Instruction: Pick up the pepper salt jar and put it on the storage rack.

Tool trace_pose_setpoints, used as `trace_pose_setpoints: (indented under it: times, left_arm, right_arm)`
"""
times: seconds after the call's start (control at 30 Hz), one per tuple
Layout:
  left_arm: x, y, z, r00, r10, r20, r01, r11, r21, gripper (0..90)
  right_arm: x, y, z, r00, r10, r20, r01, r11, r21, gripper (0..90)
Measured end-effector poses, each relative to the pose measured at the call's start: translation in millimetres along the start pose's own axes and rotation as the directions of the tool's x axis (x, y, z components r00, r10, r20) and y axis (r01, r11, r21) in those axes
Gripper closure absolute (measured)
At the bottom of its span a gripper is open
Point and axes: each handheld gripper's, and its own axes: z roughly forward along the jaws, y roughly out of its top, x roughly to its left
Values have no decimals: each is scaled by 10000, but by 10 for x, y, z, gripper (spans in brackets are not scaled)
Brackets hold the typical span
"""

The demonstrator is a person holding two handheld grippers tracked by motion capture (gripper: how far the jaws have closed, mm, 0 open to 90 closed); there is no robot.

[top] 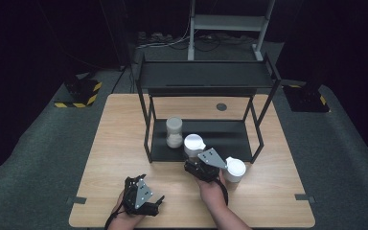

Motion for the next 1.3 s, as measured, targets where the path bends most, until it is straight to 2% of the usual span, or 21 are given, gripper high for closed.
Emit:
trace_pose_setpoints:
  times: [0.57,1.3]
  left_arm:
    - [2,-2,-2,10000,-47,57,47,10000,-39,9]
    - [10,-4,-8,9999,-87,101,88,9999,-77,9]
  right_arm:
    - [-43,109,172,9997,41,240,-41,10000,-12,303]
    - [-83,97,423,9986,164,500,-173,9997,185,303]
